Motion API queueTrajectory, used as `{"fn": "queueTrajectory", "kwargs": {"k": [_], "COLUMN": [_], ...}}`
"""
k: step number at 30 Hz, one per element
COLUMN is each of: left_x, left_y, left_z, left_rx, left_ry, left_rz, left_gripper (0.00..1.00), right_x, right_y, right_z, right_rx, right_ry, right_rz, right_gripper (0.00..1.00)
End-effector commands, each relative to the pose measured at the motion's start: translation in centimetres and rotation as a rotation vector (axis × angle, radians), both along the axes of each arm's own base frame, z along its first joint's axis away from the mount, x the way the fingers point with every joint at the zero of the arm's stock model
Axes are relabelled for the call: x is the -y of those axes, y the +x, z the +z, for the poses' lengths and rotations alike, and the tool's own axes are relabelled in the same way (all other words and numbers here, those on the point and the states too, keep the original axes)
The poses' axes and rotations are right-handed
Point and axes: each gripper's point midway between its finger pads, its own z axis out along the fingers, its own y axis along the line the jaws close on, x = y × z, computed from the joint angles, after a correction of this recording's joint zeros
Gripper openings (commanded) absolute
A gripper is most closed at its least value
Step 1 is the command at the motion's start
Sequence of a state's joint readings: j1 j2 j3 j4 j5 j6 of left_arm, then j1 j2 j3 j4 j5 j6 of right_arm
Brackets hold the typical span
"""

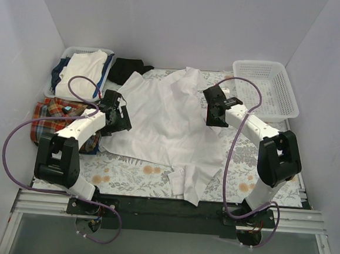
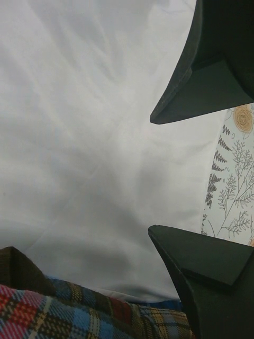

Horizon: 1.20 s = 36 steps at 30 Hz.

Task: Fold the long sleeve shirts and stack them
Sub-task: Flatten the shirt out

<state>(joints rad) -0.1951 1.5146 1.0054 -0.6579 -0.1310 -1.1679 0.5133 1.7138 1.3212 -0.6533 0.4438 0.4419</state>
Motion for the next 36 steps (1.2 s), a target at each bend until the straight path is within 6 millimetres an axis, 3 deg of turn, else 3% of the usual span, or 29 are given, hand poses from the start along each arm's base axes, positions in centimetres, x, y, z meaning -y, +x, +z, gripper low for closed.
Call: {"fn": "queueTrajectory", "kwargs": {"k": [1,6,14,17,22,24,27,31,36], "left_x": [0.6,0.7,0.5,0.3,0.4,0.4,0.1,-0.2,-0.4], "left_y": [1.1,0.8,0.7,0.6,0.3,0.1,-0.1,-0.8,-1.5], "left_z": [1.1,0.4,-0.2,-0.3,-0.4,-0.6,-0.9,-1.8,-3.3], "left_rx": [0.037,0.019,0.005,0.005,0.004,-0.001,-0.01,-0.051,-0.098], "left_ry": [-0.015,-0.02,0.001,0.008,0.0,-0.002,0.012,0.028,0.034], "left_rz": [-0.022,-0.032,-0.051,-0.05,-0.052,-0.051,-0.041,-0.027,-0.011], "left_gripper": [0.78,0.78,0.78,0.78,0.78,0.78,0.78,0.78,0.78], "right_x": [1.2,1.6,0.3,-0.2,-0.1,0.0,0.9,2.9,5.9], "right_y": [1.0,0.6,0.7,0.1,0.0,0.8,2.1,4.1,4.9], "right_z": [-0.9,-3.7,-7.8,-9.0,-9.2,-7.9,-4.9,0.9,7.7], "right_rx": [-0.009,-0.076,-0.172,-0.212,-0.211,-0.171,-0.101,0.055,0.217], "right_ry": [-0.028,-0.02,0.008,0.029,0.029,0.022,-0.021,-0.104,-0.15], "right_rz": [-0.079,-0.103,-0.074,-0.067,-0.083,-0.093,-0.118,-0.169,-0.23], "right_gripper": [0.54,0.68,0.7,0.61,0.25,0.12,0.04,0.01,0.01]}}
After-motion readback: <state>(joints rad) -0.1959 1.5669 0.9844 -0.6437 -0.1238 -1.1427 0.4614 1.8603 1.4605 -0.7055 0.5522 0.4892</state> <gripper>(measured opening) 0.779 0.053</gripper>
